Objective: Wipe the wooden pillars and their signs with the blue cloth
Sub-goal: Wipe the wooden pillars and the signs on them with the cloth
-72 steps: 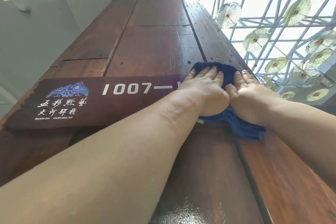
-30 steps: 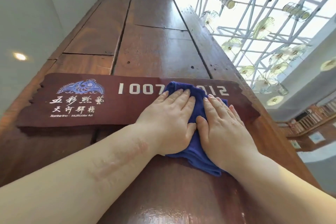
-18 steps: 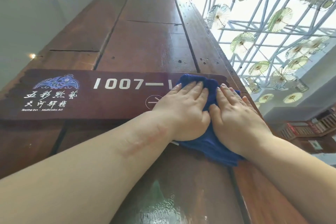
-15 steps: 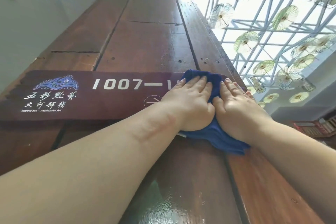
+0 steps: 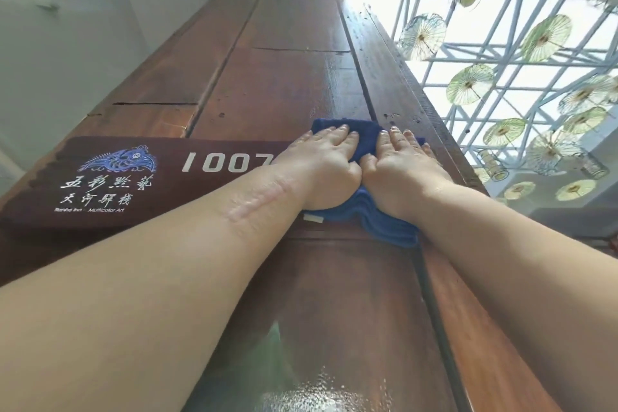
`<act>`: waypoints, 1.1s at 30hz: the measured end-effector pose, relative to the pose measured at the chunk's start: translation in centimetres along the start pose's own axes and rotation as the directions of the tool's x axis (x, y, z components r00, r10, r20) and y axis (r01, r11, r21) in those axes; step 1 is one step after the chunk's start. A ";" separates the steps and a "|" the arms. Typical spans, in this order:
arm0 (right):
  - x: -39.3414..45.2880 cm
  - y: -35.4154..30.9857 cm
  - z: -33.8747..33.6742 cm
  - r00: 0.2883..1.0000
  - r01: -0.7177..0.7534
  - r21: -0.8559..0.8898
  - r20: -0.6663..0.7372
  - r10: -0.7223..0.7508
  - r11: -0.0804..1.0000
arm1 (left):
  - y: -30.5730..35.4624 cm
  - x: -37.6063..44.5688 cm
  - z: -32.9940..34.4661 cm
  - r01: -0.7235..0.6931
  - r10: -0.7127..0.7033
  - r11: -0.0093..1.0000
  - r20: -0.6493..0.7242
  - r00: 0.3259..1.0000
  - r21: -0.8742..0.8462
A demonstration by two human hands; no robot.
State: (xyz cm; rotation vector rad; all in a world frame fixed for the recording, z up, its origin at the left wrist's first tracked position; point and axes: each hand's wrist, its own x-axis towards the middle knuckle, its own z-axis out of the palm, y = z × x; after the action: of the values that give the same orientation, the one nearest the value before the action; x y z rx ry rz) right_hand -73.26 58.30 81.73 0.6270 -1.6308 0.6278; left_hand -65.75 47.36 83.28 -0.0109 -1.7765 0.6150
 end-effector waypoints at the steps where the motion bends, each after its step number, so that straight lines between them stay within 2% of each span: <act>1: -0.1 -1.4 0.3 1.000 0.027 0.012 -0.001 -0.027 1.000 | -1.4 -0.6 -0.1 0.014 -0.014 1.000 -0.015 1.000 0.001; 5: -1.6 -5.0 1.9 0.996 0.068 -0.010 -0.052 -0.069 0.998 | -4.4 -3.2 -0.2 0.062 -0.060 0.998 -0.057 0.997 0.025; 13: -5.4 -5.6 2.5 0.988 0.107 0.062 -0.119 -0.099 0.992 | -3.4 -7.1 0.5 0.036 -0.032 0.999 -0.129 0.991 0.026; 16: -7.3 -4.6 2.8 0.940 0.191 -0.015 -0.286 -0.188 0.981 | -1.8 -8.9 0.7 -0.032 0.030 0.999 -0.280 0.959 -0.003; 19: -8.9 -3.4 2.6 0.833 0.279 0.003 -0.499 -0.240 0.960 | -0.5 -10.0 1.0 -0.085 0.049 0.994 -0.410 0.911 -0.070; 23: -9.4 -1.4 0.9 0.887 0.311 0.147 -0.400 -0.232 0.939 | 0.6 -9.7 0.2 -0.113 0.042 0.981 -0.396 0.917 -0.157; 27: -8.9 0.5 -1.6 0.940 0.327 0.492 -0.258 -0.223 0.807 | 1.1 -8.9 -1.2 -0.158 0.090 0.970 -0.328 0.940 -0.186; 30: -8.5 1.5 -3.3 0.925 0.368 0.500 -0.114 -0.362 0.784 | 0.9 -8.4 -2.1 -0.192 0.114 0.959 -0.336 0.935 -0.209; 33: -7.9 2.0 -4.3 0.905 0.403 0.379 -0.030 -0.425 0.833 | 0.2 -8.0 -2.4 -0.204 0.125 0.960 -0.357 0.926 -0.191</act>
State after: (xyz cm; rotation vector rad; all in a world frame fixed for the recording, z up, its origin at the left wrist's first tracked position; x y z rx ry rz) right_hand -70.64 63.16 74.41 1.2569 -1.3642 0.6057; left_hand -61.23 45.91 76.38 -0.4064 -1.5043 0.4935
